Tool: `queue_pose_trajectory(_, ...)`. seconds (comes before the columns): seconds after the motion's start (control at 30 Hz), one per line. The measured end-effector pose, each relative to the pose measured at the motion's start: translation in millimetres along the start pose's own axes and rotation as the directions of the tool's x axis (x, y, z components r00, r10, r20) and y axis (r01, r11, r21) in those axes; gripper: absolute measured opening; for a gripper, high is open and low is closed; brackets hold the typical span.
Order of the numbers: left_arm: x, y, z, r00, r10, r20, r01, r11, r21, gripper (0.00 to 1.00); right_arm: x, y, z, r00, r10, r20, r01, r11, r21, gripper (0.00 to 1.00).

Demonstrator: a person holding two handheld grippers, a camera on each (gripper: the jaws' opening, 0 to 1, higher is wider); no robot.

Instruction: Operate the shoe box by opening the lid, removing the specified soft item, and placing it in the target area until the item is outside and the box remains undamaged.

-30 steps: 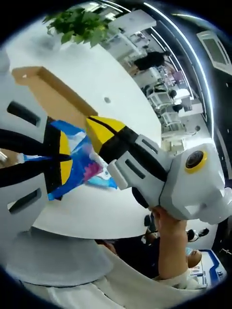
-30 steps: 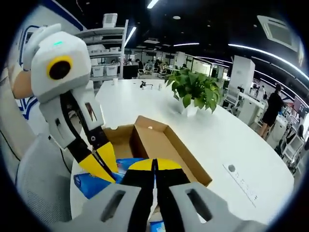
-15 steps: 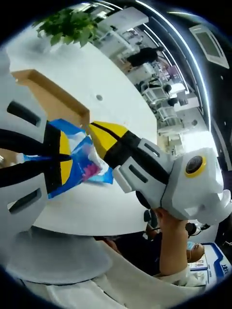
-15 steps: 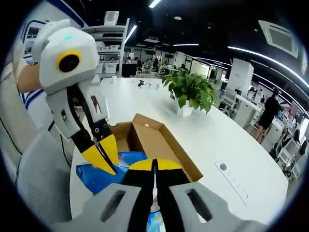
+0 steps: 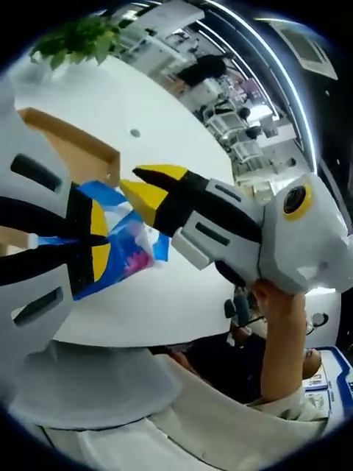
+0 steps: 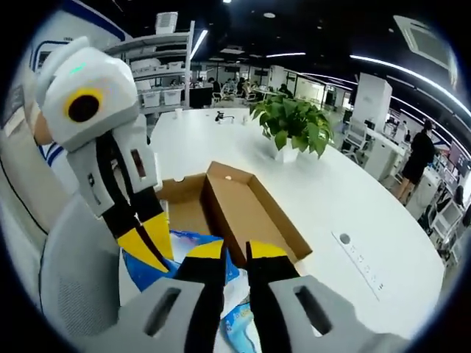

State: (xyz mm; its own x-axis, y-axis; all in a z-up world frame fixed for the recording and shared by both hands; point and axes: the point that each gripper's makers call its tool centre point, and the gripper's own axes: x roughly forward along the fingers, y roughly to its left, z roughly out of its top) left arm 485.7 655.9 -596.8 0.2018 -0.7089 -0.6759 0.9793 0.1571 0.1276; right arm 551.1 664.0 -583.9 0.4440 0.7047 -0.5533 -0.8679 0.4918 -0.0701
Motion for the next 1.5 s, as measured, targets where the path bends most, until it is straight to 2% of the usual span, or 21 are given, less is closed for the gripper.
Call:
queue_pose_trajectory(0.13, 4.3, -7.9, 5.4, 0.999, -0.031, -0.005, 0.032, 0.999, 0.031, 0.0, -2.7, 4.0, -9.3, 0.998, 0.047, -0.044, -0.046, 0.999, 0.021, 0.12)
queue_pose_trajectory(0.37, 12.7, -19.7, 19.5, 0.997, -0.075, -0.007, 0.076, 0.994, 0.082, 0.0, -7.6, 4.6, -24.8, 0.99, 0.09, -0.112, -0.085, 0.995, 0.054, 0.14)
queue_pose_trajectory(0.5, 18.3, -26.2, 24.9, 0.995, -0.097, -0.012, 0.098, 0.99, 0.104, 0.0, -12.4, 6.4, -40.6, 0.974, 0.116, -0.194, -0.108, 0.993, 0.052, 0.14)
queue_pose_trajectory(0.63, 26.1, -33.3, 26.3, 0.992, -0.119, -0.03, 0.122, 0.984, 0.13, 0.0, -17.2, 12.4, -51.7, 0.958, 0.146, -0.247, -0.134, 0.989, 0.066, 0.08)
queue_pose_trajectory(0.8, 33.4, -38.7, 29.0, 0.989, -0.139, -0.043, 0.144, 0.978, 0.152, 0.0, -19.1, 10.9, -73.2, 0.932, 0.129, -0.34, -0.118, 0.992, 0.053, 0.01)
queue_pose_trajectory(0.9, 38.0, -41.3, 31.0, 0.988, -0.149, -0.048, 0.155, 0.975, 0.161, 0.0, -20.6, 11.6, -77.7, 0.926, 0.138, -0.351, -0.121, 0.99, 0.068, 0.0)
queue_pose_trajectory(1.07, 45.9, -40.6, 33.0, 0.987, -0.153, -0.054, 0.159, 0.975, 0.156, 0.0, -26.6, 8.4, -81.3, 0.928, 0.122, -0.353, -0.108, 0.992, 0.06, 0.0)
queue_pose_trajectory(1.5, 71.2, -31.6, 56.4, 0.987, -0.161, -0.03, 0.163, 0.982, 0.096, 0.0, -57.6, -26.2, -91.6, 0.953, 0.017, -0.302, -0.006, 0.999, 0.037, 0.0)
